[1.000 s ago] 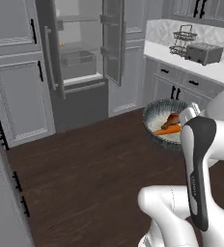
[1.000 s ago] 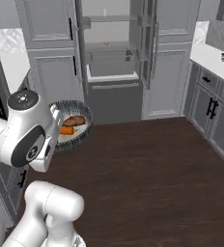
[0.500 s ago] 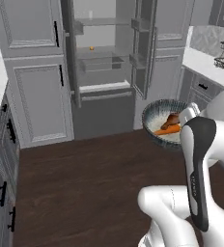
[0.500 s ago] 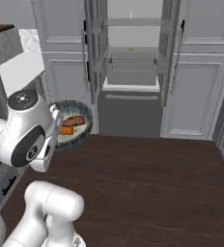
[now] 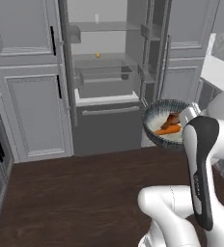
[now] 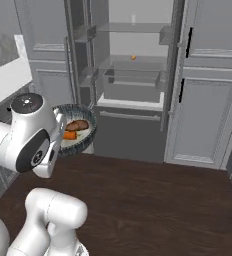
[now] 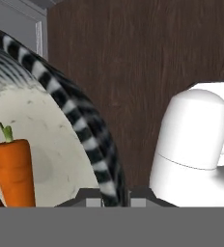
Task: Pick the chicken drumstick and carrot from their plates and place them in the bowl. Then put the bowl in the fridge.
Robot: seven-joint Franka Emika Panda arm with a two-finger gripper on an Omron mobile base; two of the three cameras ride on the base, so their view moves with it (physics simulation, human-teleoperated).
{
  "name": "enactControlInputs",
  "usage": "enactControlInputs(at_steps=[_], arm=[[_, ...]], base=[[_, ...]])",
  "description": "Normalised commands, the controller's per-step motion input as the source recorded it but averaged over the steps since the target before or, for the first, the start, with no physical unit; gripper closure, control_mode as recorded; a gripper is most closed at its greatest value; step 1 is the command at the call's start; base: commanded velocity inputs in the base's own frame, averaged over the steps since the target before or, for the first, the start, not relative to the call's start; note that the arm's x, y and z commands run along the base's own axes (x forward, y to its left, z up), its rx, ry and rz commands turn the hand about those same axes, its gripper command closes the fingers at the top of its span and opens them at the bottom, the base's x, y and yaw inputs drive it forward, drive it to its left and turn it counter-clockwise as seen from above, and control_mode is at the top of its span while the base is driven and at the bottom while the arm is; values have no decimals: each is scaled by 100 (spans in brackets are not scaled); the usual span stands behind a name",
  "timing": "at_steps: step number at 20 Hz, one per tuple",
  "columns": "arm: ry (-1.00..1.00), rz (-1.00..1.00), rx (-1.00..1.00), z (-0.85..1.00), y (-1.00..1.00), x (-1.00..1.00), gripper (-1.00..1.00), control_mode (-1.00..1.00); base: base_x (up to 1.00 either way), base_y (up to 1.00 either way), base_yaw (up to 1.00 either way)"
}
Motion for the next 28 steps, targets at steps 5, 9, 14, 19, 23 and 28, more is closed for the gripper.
enactControlInputs(at_steps=[5,9,14,19,23,28], arm=[[0,0,0,0,0,0,100,100],[0,0,0,0,0,0,100,100],[0,0,0,0,0,0,100,100],[0,0,0,0,0,0,100,100],[0,0,0,0,0,0,100,100],[0,0,0,0,0,0,100,100]], base=[[100,-7,0],[100,-22,0],[100,-21,0],[100,-26,0],[100,-38,0],[100,-29,0]])
